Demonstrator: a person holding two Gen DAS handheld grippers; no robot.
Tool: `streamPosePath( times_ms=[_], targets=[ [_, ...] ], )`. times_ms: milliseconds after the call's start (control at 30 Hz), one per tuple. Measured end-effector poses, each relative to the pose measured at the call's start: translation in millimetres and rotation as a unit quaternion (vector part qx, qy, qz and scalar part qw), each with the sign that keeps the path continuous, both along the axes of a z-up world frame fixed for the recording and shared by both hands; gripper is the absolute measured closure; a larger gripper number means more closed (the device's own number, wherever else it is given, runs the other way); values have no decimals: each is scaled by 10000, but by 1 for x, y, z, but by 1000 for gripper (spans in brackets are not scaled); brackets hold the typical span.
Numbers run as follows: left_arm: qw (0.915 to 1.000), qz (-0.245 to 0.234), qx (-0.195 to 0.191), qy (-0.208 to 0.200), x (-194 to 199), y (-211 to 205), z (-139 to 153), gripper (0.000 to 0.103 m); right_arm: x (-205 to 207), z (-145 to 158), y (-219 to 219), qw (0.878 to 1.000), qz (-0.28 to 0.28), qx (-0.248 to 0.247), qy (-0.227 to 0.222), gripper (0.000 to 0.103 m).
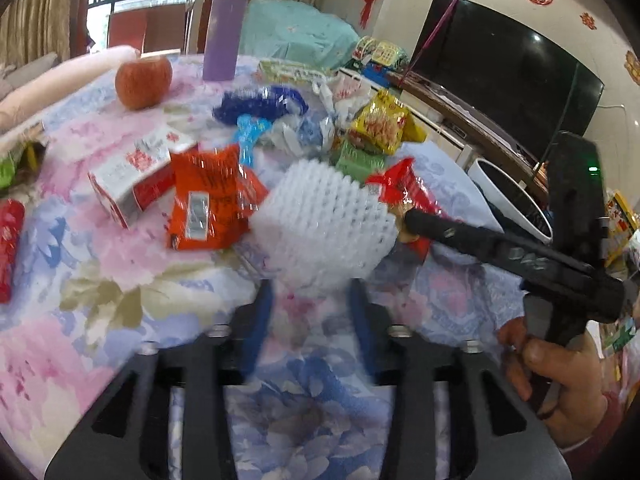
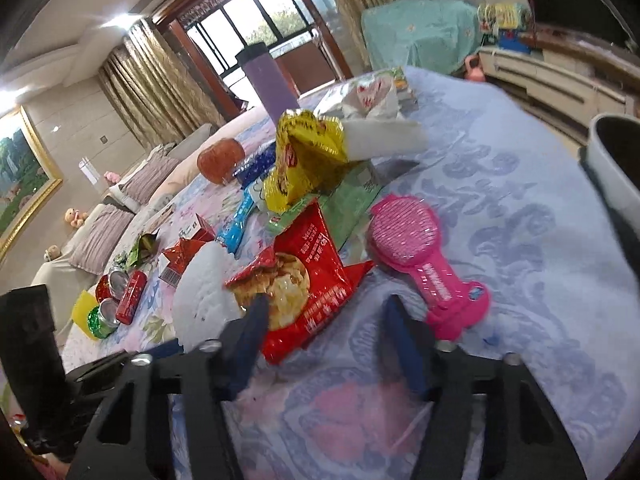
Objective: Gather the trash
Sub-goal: 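Grasp the white foam net with the left tool while the right tool grasps the red chip bag, then carry both items over the trash bin and open both tools to drop them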
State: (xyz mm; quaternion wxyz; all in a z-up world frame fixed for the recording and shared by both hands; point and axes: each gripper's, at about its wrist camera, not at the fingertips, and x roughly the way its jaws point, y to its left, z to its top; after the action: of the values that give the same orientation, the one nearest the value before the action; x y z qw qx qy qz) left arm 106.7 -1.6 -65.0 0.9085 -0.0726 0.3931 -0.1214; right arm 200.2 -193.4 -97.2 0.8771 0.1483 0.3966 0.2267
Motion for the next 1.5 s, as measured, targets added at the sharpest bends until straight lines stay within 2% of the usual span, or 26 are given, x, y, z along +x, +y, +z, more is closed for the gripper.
streamPosePath(
  times_ms=[33,67,100,233,267,333,400,433,500,867,1167,1500],
  targets=[
    [10000,19,40,-58,1,-1,2,39,3,-2,1,10000,67,32,53,61],
    [9999,38,80,-105,3,-1,4,37,4,-3,3,9999,116,53,97,75],
    [9999,21,91,-124,5,-3,5,37,5,-4,4,9998,135,62,119,84],
    [9997,-39,179,-142,23,-11,3,38,2,-2,0,9997,175,161,96,92],
    [9997,-46,219,-116,27,-13,1,43,1,-1,-2,9997,172,174,87,93],
    [9998,-129,136,40,36,-15,-6,74,-2,0,-5,9997,142,180,63,93],
    [9997,-197,-10,129,39,-15,-10,79,-5,2,-7,9997,102,204,32,94],
    [9997,-209,12,80,38,-16,-8,87,-8,4,-11,9997,70,227,17,94],
    [9995,-320,81,19,35,-22,-4,97,-12,7,-16,9996,18,277,-14,95],
    [9957,-914,15,-161,22,-68,19,97,-34,30,-69,9976,-441,432,-325,96],
    [9865,-1621,-42,-246,29,-129,36,97,-50,41,-125,9927,-1010,439,-495,97],
    [9749,-2217,-45,-214,44,-196,40,97,-62,41,-182,9843,-1644,409,-503,97]
  ],
)
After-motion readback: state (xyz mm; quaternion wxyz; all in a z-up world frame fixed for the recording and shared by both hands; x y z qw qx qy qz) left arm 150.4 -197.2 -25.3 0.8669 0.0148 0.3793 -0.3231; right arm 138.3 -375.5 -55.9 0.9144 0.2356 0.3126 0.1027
